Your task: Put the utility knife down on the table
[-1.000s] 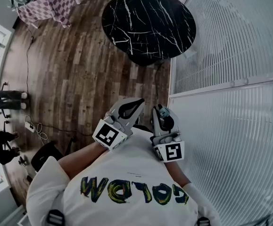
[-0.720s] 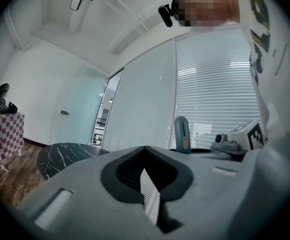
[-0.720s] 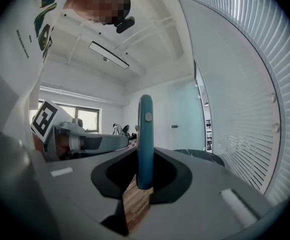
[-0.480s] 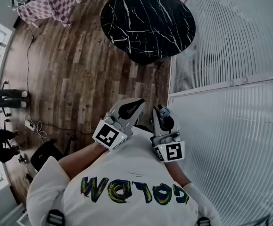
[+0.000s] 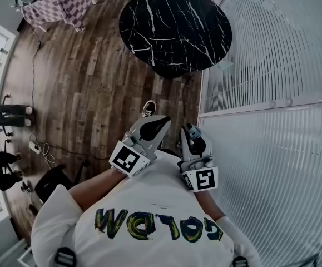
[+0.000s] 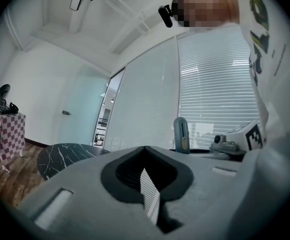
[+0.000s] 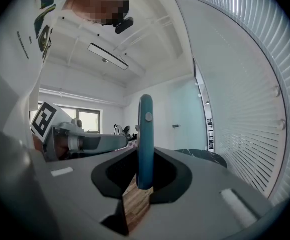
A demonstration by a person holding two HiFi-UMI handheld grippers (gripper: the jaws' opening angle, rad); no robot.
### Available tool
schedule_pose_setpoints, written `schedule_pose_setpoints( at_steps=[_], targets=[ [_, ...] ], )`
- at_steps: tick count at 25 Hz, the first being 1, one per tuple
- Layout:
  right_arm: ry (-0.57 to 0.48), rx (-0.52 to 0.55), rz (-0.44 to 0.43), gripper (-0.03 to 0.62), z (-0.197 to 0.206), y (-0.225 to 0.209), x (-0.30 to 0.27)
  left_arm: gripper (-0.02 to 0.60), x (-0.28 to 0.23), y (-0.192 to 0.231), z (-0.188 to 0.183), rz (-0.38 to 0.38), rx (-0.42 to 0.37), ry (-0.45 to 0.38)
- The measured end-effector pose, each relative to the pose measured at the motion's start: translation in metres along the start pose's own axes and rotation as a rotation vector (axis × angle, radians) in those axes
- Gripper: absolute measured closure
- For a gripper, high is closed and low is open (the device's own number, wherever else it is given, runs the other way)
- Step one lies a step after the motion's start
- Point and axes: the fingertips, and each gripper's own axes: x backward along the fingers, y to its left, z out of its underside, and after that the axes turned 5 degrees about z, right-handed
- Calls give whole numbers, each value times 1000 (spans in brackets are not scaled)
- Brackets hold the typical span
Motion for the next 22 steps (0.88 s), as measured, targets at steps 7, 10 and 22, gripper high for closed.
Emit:
schedule_pose_setpoints(
  at_steps=[7, 10, 22],
  targets=[
    [9, 0, -4, 534, 1, -10, -18, 580, -13, 17, -1, -3, 3, 6],
    [16, -1, -4, 534, 2, -16, -28, 580, -22, 26, 0, -1, 5, 11],
    [49, -20, 0, 534, 9, -39, -80, 580, -55, 75, 6, -3, 36, 56]
  ],
)
